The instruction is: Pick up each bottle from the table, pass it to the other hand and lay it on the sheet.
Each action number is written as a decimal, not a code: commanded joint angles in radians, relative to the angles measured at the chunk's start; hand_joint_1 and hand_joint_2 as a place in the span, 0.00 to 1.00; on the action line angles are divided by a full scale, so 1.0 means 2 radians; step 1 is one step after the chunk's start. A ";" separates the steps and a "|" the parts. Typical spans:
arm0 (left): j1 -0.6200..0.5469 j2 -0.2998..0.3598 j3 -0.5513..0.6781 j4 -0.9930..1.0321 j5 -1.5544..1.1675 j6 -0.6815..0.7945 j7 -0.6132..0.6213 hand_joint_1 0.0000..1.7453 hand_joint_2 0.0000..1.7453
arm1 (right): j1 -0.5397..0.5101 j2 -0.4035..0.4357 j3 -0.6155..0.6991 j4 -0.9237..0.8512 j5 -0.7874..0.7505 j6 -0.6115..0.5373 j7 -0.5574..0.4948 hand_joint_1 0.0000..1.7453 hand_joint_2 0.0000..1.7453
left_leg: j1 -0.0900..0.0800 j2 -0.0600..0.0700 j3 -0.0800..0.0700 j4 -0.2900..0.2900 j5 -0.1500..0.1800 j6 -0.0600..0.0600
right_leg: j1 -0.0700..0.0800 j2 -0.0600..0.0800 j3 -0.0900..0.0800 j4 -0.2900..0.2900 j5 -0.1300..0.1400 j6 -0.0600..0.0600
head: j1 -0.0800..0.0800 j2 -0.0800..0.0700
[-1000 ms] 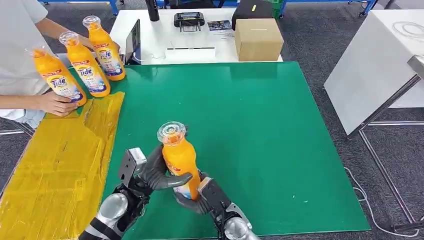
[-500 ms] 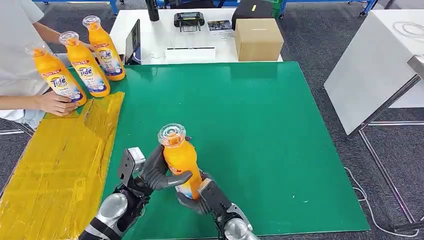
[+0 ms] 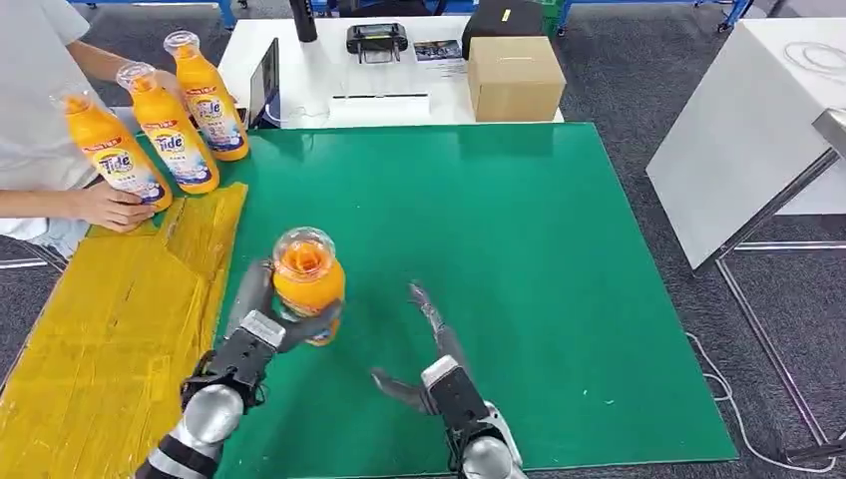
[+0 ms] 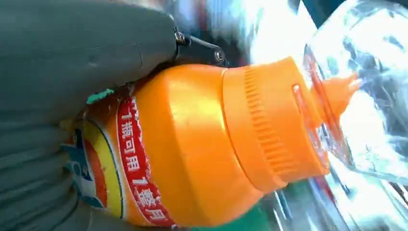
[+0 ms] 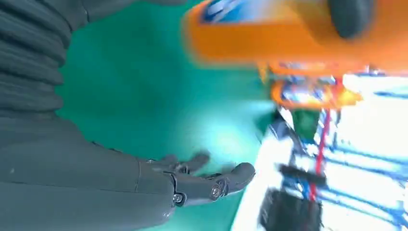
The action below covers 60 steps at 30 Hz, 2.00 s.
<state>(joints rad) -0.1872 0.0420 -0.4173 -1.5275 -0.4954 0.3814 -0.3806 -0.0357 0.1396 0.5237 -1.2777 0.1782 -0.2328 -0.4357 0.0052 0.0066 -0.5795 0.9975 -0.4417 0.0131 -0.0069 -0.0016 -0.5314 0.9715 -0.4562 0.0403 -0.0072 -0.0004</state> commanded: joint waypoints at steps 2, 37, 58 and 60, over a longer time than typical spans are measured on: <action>0.007 0.098 0.052 0.000 -0.317 0.073 0.102 1.00 1.00 | 0.059 -0.032 -0.084 -0.145 0.006 -0.024 -0.002 0.00 1.00 | 0.000 0.001 0.001 0.000 -0.001 0.000 | 0.000 0.001 0.001 0.000 0.000 0.000 | 0.000 0.000; -0.036 0.146 0.075 0.204 -0.113 -0.136 -0.044 1.00 1.00 | 0.001 -0.041 -0.108 -0.158 -0.024 0.000 -0.028 0.00 1.00 | 0.000 0.000 0.002 -0.001 0.001 -0.001 | 0.000 0.000 0.002 -0.001 0.000 0.000 | 0.000 0.000; -0.028 0.104 0.103 0.241 -0.184 0.009 -0.016 0.00 1.00 | 0.009 -0.042 -0.104 -0.158 -0.016 0.002 -0.020 0.00 1.00 | 0.001 0.000 0.001 -0.001 0.001 -0.001 | 0.000 0.000 0.001 -0.001 0.000 0.000 | 0.000 0.000; -0.019 0.102 0.104 0.221 -0.185 0.006 -0.013 0.00 1.00 | 0.010 -0.042 -0.103 -0.158 -0.016 0.001 -0.020 0.00 1.00 | 0.000 0.000 0.001 -0.001 0.001 -0.001 | 0.000 0.000 0.001 -0.001 0.000 0.000 | 0.000 0.000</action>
<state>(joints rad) -0.2778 0.3425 -0.3097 -1.0205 -0.9783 0.3537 -0.3366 0.0043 0.0755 0.2968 -1.6499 0.1465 -0.2312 -0.4822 0.0062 0.0072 -0.5810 0.9973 -0.4399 0.0115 -0.0070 -0.0014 -0.5334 0.9724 -0.4557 0.0399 -0.0076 -0.0004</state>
